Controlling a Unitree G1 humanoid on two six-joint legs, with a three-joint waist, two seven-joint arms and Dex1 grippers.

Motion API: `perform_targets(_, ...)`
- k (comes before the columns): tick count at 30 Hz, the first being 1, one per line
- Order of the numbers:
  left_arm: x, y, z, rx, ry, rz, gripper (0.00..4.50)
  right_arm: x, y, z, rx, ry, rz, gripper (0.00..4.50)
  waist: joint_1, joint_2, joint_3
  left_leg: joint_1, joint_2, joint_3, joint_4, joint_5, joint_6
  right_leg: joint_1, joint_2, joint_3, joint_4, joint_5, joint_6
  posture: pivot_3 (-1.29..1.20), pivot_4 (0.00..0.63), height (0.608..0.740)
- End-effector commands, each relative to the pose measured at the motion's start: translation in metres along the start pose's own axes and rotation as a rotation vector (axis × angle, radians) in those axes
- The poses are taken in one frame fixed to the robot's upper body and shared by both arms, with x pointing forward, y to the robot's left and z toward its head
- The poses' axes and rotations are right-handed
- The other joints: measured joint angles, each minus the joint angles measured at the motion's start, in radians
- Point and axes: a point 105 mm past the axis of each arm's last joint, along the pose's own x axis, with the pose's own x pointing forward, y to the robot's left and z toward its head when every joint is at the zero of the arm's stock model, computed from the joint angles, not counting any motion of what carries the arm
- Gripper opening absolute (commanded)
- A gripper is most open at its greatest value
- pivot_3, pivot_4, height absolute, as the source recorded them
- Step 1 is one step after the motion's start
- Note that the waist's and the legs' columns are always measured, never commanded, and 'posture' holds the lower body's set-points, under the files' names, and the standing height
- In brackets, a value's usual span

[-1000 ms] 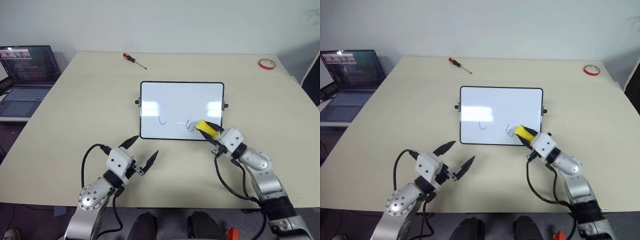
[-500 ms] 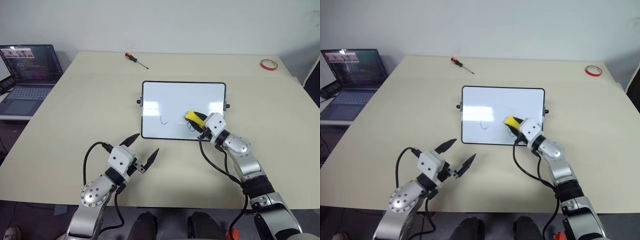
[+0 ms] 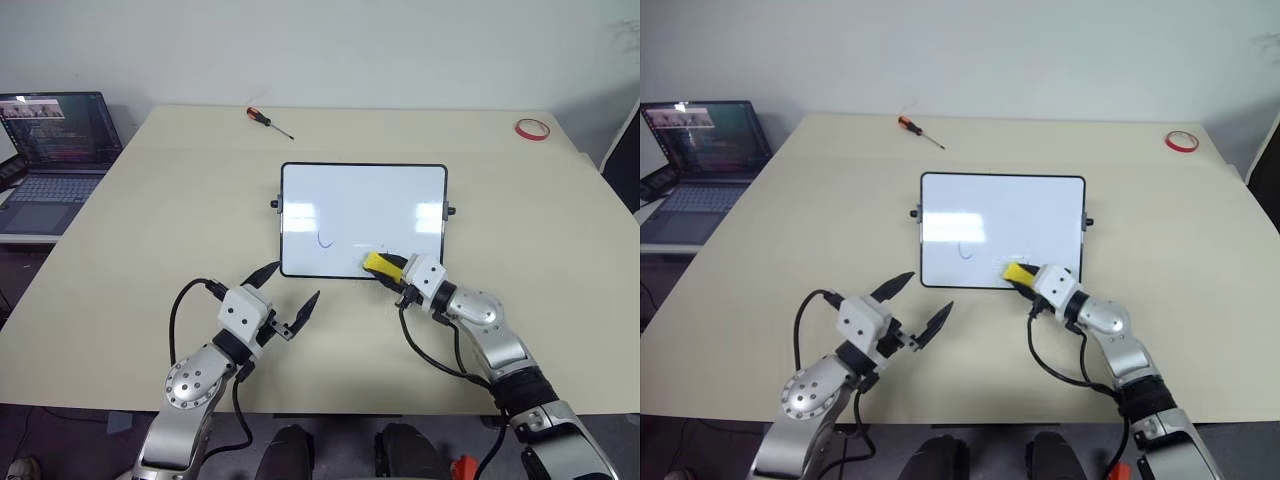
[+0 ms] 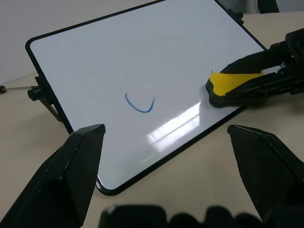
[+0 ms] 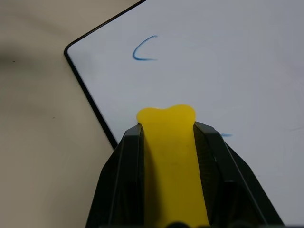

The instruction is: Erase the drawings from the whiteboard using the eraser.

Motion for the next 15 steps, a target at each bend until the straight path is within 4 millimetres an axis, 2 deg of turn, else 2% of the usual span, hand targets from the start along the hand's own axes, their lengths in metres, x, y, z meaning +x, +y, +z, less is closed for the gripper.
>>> perform_targets(1,0.004,-0.002,0.014,0.011,-0.049,-0.008,4.5,-0.006,-0.048,0.008,-0.012,-0.021,-0.219,1.12,0.0,0.0,0.0,0.0,0.0,0.0,0.0,0.0,0.0,0.0,0.0,0.0,0.0,0.0,0.0,0.0,0.15,0.74)
perform_targets(3,0.005,-0.002,0.015,0.009,-0.05,-0.011,4.5,-0.008,-0.055,0.011,-0.042,-0.03,-0.259,1.12,0.001,0.0,0.0,0.0,0.0,0.0,0.0,0.0,0.0,0.0,0.0,0.0,0.0,0.0,0.0,0.0,0.15,0.74)
perform_targets(6,0.004,-0.003,0.016,0.006,-0.05,-0.016,4.5,-0.007,-0.052,0.009,-0.055,-0.023,-0.245,1.12,0.002,0.0,0.0,-0.001,0.0,0.0,0.0,0.0,0.0,0.0,0.0,0.0,-0.001,0.0,0.0,0.0,0.15,0.74)
perform_targets(11,0.006,-0.004,0.018,-0.002,-0.047,-0.021,4.5,-0.008,-0.009,0.001,0.007,-0.012,-0.037,1.12,0.002,0.0,0.0,-0.001,0.0,0.0,0.0,0.0,0.0,0.0,0.0,0.0,-0.002,0.0,0.0,0.0,0.15,0.74)
perform_targets(15,0.006,-0.003,0.02,-0.001,-0.047,-0.022,4.5,-0.012,0.012,-0.004,0.009,0.009,0.069,1.12,-0.002,0.0,0.0,0.0,0.001,0.0,0.0,0.0,0.0,0.0,0.0,0.001,-0.001,0.0,0.0,0.0,0.15,0.74)
